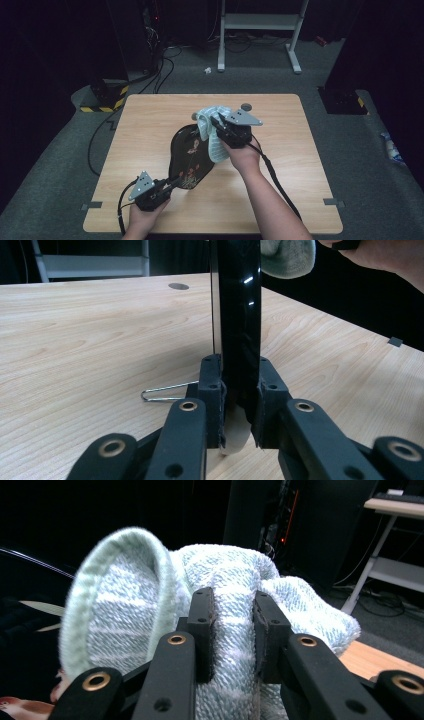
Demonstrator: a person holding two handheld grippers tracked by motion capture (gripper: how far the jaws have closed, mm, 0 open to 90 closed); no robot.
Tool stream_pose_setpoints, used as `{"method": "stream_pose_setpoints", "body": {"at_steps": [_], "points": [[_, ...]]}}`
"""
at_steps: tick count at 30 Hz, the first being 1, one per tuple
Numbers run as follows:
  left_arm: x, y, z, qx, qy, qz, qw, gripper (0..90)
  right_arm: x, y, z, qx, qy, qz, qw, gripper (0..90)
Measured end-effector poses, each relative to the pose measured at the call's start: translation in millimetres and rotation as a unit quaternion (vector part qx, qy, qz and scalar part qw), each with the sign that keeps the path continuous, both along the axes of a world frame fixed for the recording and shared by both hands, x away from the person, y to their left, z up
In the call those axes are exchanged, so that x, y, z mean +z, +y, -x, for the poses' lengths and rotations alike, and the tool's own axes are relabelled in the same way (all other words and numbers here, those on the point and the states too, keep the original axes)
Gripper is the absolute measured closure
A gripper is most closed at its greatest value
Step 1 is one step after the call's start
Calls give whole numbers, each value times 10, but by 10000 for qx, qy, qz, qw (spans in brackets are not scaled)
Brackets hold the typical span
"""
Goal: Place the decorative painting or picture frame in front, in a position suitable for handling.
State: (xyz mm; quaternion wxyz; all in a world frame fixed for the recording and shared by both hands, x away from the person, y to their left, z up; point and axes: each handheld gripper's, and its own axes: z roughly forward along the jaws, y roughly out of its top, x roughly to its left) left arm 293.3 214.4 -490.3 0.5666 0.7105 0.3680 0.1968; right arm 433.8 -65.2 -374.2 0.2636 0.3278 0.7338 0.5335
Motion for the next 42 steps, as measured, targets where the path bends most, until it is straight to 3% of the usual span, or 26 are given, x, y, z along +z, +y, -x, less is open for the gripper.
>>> {"method": "stream_pose_setpoints", "body": {"at_steps": [11,24,34,42], "points": [[-1,-2,3,3,-37,-11,10000,779,-214,-90,-135,-104,417,106,9990,734],[-4,-2,5,7,-43,-6,10000,778,-583,-58,-140,-70,803,448,9957,734],[-10,0,5,6,-44,32,10000,779,-967,-123,-78,-151,1134,591,9917,735],[-10,0,7,9,-47,30,10000,779,-1280,-155,-15,-170,1465,750,9862,734]]}}
